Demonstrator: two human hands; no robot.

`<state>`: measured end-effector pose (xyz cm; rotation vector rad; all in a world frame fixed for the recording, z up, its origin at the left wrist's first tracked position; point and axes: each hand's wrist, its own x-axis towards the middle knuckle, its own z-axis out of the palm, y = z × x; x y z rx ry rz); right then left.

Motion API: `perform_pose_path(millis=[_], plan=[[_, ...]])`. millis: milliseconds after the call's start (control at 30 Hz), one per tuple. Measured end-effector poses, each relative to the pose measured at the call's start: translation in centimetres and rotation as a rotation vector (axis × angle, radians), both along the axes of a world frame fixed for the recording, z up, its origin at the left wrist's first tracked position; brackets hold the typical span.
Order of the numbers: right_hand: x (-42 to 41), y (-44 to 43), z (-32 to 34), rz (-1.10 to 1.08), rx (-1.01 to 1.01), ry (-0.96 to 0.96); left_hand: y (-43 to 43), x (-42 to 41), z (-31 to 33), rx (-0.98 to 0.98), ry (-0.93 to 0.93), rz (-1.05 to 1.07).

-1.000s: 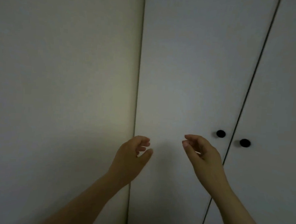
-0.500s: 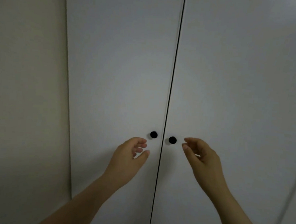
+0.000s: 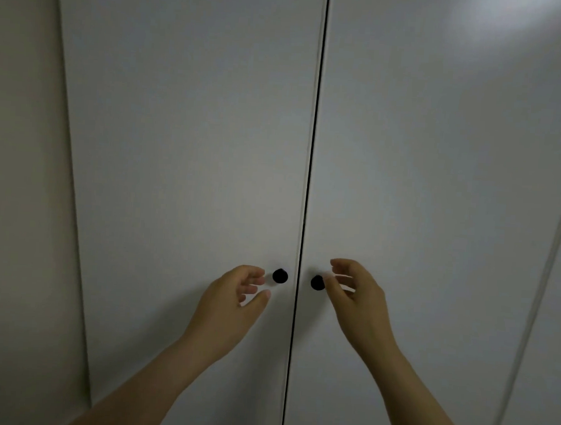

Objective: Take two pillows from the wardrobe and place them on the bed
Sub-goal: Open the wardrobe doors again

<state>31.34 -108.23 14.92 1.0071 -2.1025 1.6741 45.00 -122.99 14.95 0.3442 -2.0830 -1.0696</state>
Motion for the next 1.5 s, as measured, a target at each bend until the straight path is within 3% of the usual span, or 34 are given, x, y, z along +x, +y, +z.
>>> perform_pose_path(millis=[500, 733, 1333, 1500], plan=[[1.8, -3.7, -1.8, -0.195, 0.124, 0.045, -2.9, 3.2, -2.0, 0.025, -0.042, -0.049], [4.1, -2.3, -1.7, -0.204, 0.061, 0.027, -2.2, 3.7, -1.9, 0.078, -0.034, -0.084], [12.0, 8.3, -2.7, -0.191, -0.045, 0.006, 8.1, 1.8, 4.0, 0.038, 0.121, -0.453], [12.6, 9.6, -2.9, -0.182, -0.049, 0.005, 10.2, 1.5, 4.1, 0.003, 0.169, -0.468]])
